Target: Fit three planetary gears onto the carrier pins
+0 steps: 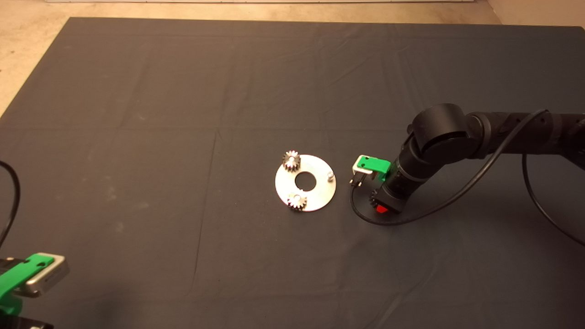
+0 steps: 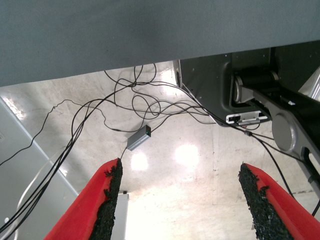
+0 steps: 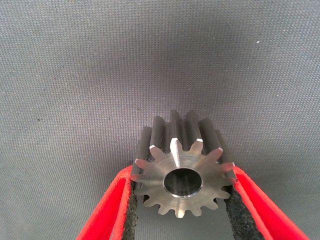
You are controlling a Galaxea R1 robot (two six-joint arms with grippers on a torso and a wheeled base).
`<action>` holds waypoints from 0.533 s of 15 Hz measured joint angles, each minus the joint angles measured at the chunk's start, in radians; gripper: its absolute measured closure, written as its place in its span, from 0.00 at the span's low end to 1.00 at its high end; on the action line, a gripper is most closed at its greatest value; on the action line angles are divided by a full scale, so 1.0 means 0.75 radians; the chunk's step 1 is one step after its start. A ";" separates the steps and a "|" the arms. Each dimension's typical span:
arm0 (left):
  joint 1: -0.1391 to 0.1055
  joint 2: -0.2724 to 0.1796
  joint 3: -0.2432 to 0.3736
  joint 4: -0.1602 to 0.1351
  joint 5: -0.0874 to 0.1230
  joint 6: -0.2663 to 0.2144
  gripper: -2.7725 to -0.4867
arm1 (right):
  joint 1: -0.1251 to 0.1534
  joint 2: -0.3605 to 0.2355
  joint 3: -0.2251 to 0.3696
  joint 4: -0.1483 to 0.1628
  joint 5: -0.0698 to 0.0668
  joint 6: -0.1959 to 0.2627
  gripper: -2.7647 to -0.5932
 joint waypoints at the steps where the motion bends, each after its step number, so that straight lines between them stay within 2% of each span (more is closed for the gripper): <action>1: 0.000 -0.011 0.000 -0.004 -0.001 0.012 0.51 | -0.001 0.001 0.000 0.000 0.001 0.000 0.77; 4: 0.000 -0.049 0.002 -0.006 0.000 0.030 0.51 | -0.001 0.003 0.000 -0.001 0.000 0.000 0.79; 8: 0.000 -0.064 0.003 -0.010 -0.001 0.044 0.51 | -0.003 0.004 0.000 -0.001 -0.002 0.001 0.80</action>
